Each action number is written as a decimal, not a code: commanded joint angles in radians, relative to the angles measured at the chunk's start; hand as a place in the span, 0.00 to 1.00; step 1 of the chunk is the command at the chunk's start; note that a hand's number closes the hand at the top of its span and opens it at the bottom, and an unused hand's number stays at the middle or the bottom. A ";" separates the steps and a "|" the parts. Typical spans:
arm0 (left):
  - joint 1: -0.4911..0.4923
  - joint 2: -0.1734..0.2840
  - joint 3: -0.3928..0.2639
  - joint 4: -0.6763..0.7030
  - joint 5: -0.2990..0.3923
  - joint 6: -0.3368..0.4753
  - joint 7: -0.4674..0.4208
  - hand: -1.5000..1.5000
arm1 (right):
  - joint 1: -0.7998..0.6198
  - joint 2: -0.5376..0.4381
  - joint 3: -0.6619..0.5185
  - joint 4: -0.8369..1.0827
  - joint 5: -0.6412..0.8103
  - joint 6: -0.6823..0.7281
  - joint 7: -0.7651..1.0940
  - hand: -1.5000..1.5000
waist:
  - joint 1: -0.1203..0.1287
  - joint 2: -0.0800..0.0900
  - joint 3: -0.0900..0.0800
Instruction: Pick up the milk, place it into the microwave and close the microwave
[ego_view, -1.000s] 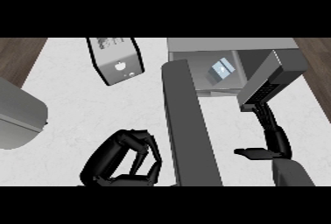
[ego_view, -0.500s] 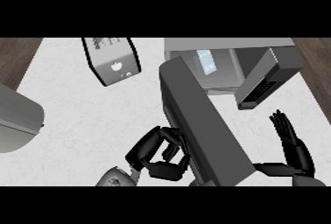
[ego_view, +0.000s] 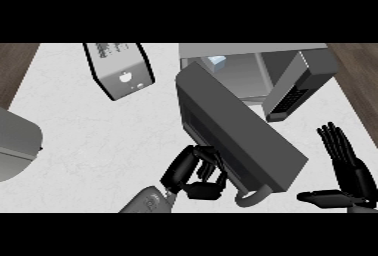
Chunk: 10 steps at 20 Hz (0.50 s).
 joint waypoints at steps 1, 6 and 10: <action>-0.079 -0.004 -0.083 0.087 0.095 0.112 -0.022 1.00 | 0.034 -0.004 0.030 -0.131 -0.074 0.133 0.025 0.00 | -0.022 0.004 -0.001; -0.167 -0.004 -0.123 0.171 0.234 0.106 -0.012 1.00 | 0.037 -0.060 0.034 -0.269 -0.147 0.154 0.122 0.00 | -0.054 0.012 -0.002; -0.185 -0.004 -0.167 0.153 0.320 0.172 -0.082 1.00 | 0.048 -0.079 0.051 -0.335 -0.194 0.174 0.178 0.00 | -0.080 0.019 -0.003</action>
